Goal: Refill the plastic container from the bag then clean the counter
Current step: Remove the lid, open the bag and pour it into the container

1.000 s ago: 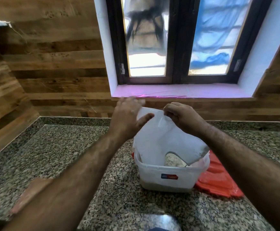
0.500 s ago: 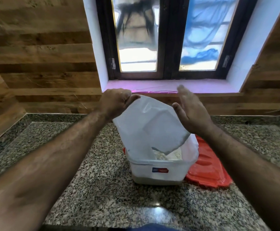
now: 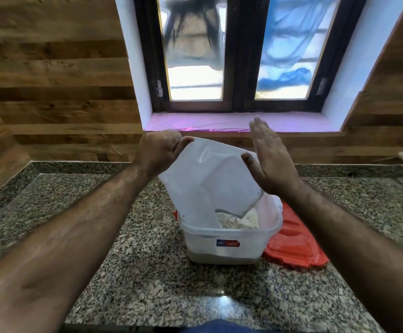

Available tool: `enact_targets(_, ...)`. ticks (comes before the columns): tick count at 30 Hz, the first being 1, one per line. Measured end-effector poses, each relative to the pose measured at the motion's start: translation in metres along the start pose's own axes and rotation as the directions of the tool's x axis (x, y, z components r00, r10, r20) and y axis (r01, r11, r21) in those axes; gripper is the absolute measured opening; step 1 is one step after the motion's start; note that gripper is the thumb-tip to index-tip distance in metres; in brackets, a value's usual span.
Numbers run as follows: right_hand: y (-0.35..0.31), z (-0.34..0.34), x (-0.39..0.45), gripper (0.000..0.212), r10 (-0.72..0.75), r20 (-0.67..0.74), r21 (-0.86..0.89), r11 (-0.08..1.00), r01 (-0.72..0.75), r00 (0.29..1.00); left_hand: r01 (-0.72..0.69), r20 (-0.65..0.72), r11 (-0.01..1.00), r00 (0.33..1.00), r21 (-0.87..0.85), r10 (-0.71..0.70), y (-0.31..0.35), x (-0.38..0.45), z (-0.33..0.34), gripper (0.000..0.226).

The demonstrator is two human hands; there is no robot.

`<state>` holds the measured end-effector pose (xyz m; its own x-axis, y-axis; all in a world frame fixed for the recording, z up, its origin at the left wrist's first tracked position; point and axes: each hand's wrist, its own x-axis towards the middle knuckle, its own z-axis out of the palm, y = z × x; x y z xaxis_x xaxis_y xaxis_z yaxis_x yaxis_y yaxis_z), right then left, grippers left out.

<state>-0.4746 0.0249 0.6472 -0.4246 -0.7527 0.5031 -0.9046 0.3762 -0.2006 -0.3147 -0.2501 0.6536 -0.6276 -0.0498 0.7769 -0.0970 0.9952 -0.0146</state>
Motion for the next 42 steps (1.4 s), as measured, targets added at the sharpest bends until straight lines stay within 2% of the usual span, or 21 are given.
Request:
enact_targets(2,-0.001,-0.002,0.002,0.089,0.003,0.126,0.077,0.997,-0.012,0.992,0.014,0.005,1.000,1.000,-0.008,-0.014,-0.001,-0.002,0.001,0.053)
enact_targets(3,0.000,-0.002,0.003,0.094,-0.012,0.132,0.048,0.999,0.006,0.991,0.023,0.013,1.000,1.000,-0.009,-0.023,-0.002,-0.003,0.001,0.056)
enact_targets(6,0.006,0.002,0.003,0.085,-0.051,-0.015,-0.079,0.996,0.050,0.999,0.064,0.010,0.998,0.998,-0.017,-0.064,-0.005,-0.004,0.005,0.056)
enact_targets(9,0.004,0.005,0.002,0.095,-0.063,0.149,-0.036,0.997,0.070,0.987,0.107,-0.003,0.993,0.994,-0.039,-0.107,-0.008,-0.003,0.006,0.055)
enact_targets(10,0.002,0.007,0.001,0.095,-0.067,0.128,-0.069,0.995,0.076,0.990,0.110,0.001,0.993,0.994,-0.046,-0.110,-0.009,-0.004,0.006,0.055)
enact_targets(13,0.000,0.011,-0.003,0.083,-0.067,-0.080,-0.093,0.994,0.059,0.995,0.127,0.003,0.989,0.992,-0.072,-0.127,-0.009,-0.004,0.006,0.058)
enact_targets(16,-0.008,0.012,-0.003,0.092,-0.031,0.054,-0.003,0.999,0.032,0.998,0.122,-0.016,0.988,0.992,-0.092,-0.124,-0.009,-0.003,0.001,0.055)
enact_targets(17,-0.008,0.012,-0.002,0.094,-0.019,0.047,-0.006,1.000,0.019,0.999,0.109,-0.016,0.990,0.994,-0.095,-0.111,-0.008,-0.003,0.000,0.054)
enact_targets(20,-0.003,0.013,0.001,0.081,-0.016,-0.120,-0.063,0.998,0.008,0.993,0.113,-0.014,0.987,0.993,-0.110,-0.116,-0.010,-0.002,-0.001,0.055)
enact_targets(23,-0.003,0.008,0.007,0.094,-0.006,0.023,-0.002,1.000,0.006,1.000,0.124,-0.013,0.986,0.992,-0.114,-0.126,-0.014,-0.001,-0.002,0.056)
enact_targets(26,0.001,0.006,0.011,0.096,0.011,-0.006,-0.043,0.999,-0.011,1.000,0.110,0.005,0.988,0.994,-0.107,-0.110,-0.017,0.002,-0.002,0.058)
enact_targets(29,-0.001,0.002,0.016,0.107,0.010,0.109,-0.041,0.999,-0.006,0.994,0.100,0.002,0.989,0.995,-0.113,-0.100,-0.018,0.005,-0.002,0.061)
enact_targets(31,-0.004,-0.001,0.019,0.101,-0.008,0.081,-0.098,0.995,0.016,0.997,0.067,-0.002,0.991,0.998,-0.114,-0.068,-0.019,0.007,-0.002,0.061)
enact_targets(34,-0.002,-0.006,0.026,0.092,0.000,0.133,-0.017,1.000,0.002,0.991,0.027,-0.016,0.994,0.999,-0.106,-0.029,-0.016,0.012,-0.002,0.060)
enact_targets(36,-0.001,-0.005,0.029,0.073,-0.018,0.098,-0.015,1.000,0.020,0.995,0.001,-0.040,0.995,0.999,-0.095,-0.005,-0.014,0.014,-0.004,0.058)
enact_targets(40,-0.005,0.003,0.028,0.020,-0.095,-0.060,-0.055,0.994,0.092,0.994,0.018,-0.059,0.997,0.998,-0.070,-0.022,-0.013,0.018,-0.001,0.058)
enact_targets(42,-0.006,0.005,0.027,0.011,-0.103,-0.099,-0.128,0.988,0.090,0.990,0.016,-0.027,1.000,1.000,-0.001,-0.016,-0.009,0.023,0.000,0.058)
